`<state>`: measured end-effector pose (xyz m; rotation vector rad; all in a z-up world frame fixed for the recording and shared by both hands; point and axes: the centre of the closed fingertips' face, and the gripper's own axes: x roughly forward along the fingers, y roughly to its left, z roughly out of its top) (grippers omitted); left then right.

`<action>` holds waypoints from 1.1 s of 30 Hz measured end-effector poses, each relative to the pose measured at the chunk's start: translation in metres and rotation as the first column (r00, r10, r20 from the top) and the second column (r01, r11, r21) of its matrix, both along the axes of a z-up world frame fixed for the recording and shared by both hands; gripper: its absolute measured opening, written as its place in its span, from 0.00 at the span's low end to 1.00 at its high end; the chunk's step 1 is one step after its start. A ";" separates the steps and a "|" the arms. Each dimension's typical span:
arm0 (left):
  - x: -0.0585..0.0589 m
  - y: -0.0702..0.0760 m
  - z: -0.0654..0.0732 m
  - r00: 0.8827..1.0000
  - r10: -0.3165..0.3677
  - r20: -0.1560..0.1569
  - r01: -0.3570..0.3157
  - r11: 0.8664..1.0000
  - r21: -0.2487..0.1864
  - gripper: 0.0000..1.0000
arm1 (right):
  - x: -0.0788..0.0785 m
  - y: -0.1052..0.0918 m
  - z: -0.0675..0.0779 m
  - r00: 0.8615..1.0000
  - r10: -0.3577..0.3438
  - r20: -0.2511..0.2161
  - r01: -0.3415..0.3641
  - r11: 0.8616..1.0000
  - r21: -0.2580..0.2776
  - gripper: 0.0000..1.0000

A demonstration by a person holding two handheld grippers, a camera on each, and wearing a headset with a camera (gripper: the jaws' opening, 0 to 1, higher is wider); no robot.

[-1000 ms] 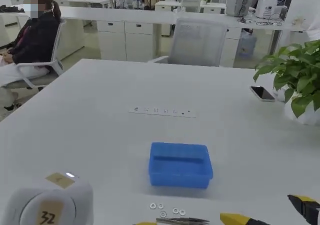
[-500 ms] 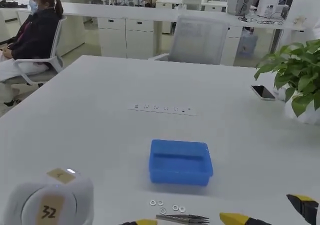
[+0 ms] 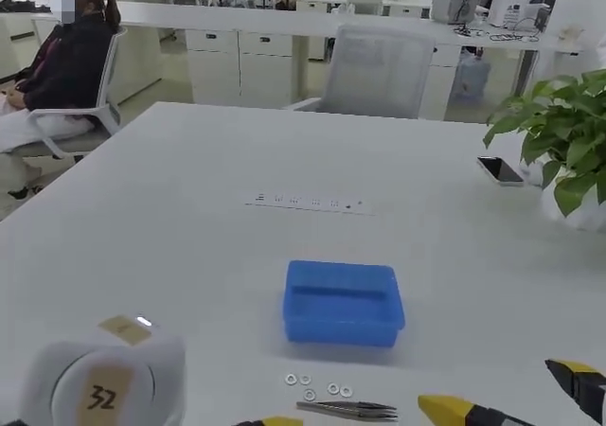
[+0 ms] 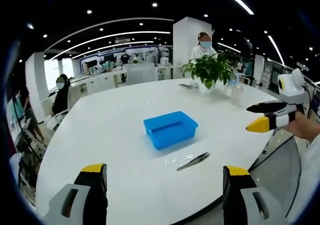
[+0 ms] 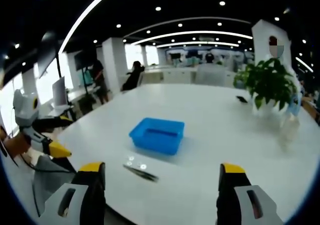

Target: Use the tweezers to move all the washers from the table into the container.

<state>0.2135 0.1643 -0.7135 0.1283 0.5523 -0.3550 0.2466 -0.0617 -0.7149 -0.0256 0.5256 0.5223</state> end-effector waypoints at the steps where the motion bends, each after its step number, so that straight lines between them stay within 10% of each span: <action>1: 0.000 0.000 0.000 1.000 -0.002 -0.002 0.002 1.000 0.004 0.99 | 0.000 0.000 0.000 1.000 0.000 0.001 0.000 1.000 0.001 0.93; 30: 0.024 -0.018 -0.014 0.989 -0.149 -0.023 0.150 0.988 0.041 0.75 | 0.015 0.012 -0.018 0.998 0.052 -0.023 -0.053 0.998 -0.026 0.85; 33: 0.025 -0.025 -0.025 0.976 -0.208 -0.066 0.210 0.977 0.038 0.65 | 0.018 0.017 -0.022 0.997 0.065 -0.041 -0.066 0.998 -0.022 0.83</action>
